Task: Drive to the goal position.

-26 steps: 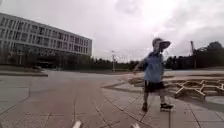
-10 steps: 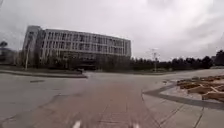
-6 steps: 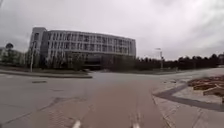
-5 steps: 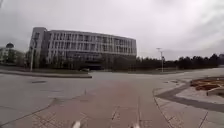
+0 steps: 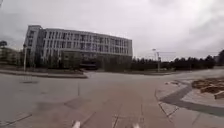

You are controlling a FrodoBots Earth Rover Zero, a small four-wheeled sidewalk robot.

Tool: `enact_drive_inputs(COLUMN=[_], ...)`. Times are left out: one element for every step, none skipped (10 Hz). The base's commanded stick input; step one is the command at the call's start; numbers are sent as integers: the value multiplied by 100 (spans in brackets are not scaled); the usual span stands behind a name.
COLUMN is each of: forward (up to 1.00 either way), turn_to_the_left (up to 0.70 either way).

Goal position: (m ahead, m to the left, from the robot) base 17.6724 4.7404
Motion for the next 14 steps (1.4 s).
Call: enact_drive_inputs(forward=[35,11,4,4,4,4,4,4,4,4,4,4,4,4], turn_to_the_left=[0,0,0,0,0,0,0,0,0,0,0,0,0,0])
